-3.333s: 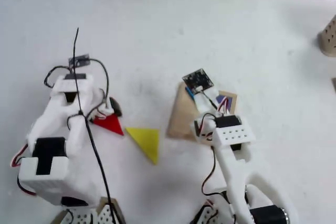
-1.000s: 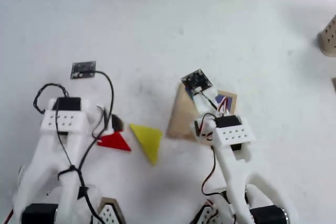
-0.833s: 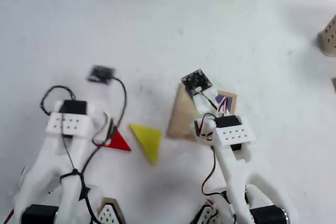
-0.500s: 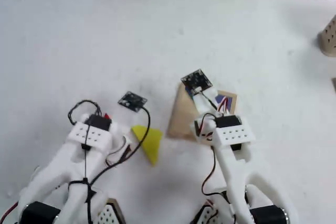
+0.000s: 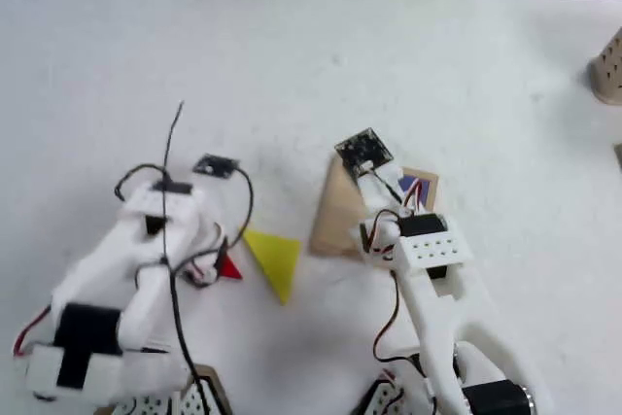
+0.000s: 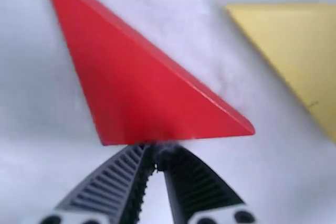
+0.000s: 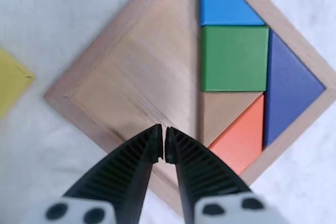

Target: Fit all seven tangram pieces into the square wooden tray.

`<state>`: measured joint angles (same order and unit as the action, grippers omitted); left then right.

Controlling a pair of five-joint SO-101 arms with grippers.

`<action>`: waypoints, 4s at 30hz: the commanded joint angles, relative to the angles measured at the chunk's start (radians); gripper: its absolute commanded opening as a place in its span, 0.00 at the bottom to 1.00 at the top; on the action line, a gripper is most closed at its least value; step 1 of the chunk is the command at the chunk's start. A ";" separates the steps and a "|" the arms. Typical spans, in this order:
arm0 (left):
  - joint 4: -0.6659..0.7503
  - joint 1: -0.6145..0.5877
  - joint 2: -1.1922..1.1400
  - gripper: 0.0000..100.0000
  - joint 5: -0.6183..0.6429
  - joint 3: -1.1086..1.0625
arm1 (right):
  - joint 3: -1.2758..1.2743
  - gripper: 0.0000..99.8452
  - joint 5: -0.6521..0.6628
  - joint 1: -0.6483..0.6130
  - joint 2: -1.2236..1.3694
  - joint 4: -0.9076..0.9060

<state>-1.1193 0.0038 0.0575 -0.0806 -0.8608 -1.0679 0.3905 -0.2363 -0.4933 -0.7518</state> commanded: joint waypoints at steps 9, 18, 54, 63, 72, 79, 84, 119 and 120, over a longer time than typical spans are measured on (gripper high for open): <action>0.023 -0.124 -0.226 0.02 0.114 0.396 | 0.006 0.02 0.009 -0.001 -0.027 -0.007; -0.135 -0.114 -0.254 0.02 0.114 0.497 | 0.006 0.02 0.011 -0.002 -0.027 -0.008; 0.242 -0.097 0.133 0.07 0.408 0.170 | 0.006 0.02 0.012 -0.007 -0.027 -0.008; 0.147 -0.111 0.139 0.41 0.623 0.147 | 0.006 0.02 0.012 -0.005 -0.027 -0.010; 0.245 -0.131 0.074 0.38 0.618 0.126 | 0.006 0.02 0.012 -0.007 -0.027 -0.012; 0.227 -0.140 -0.047 0.38 0.552 0.215 | 0.006 0.02 0.012 -0.007 -0.027 -0.013; 0.233 -0.140 -0.053 0.38 0.549 0.219 | 0.006 0.02 0.012 -0.007 -0.027 -0.013; 0.147 -0.102 -0.136 0.31 0.410 0.292 | 0.003 0.02 0.006 -0.010 -0.025 -0.015; 0.121 -0.094 -0.166 0.31 0.408 0.319 | 0.003 0.02 0.006 -0.010 -0.025 -0.015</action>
<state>-0.9383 -0.1204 -0.0637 0.3368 -0.6352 -1.0694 0.3905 -0.2363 -0.4933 -0.7518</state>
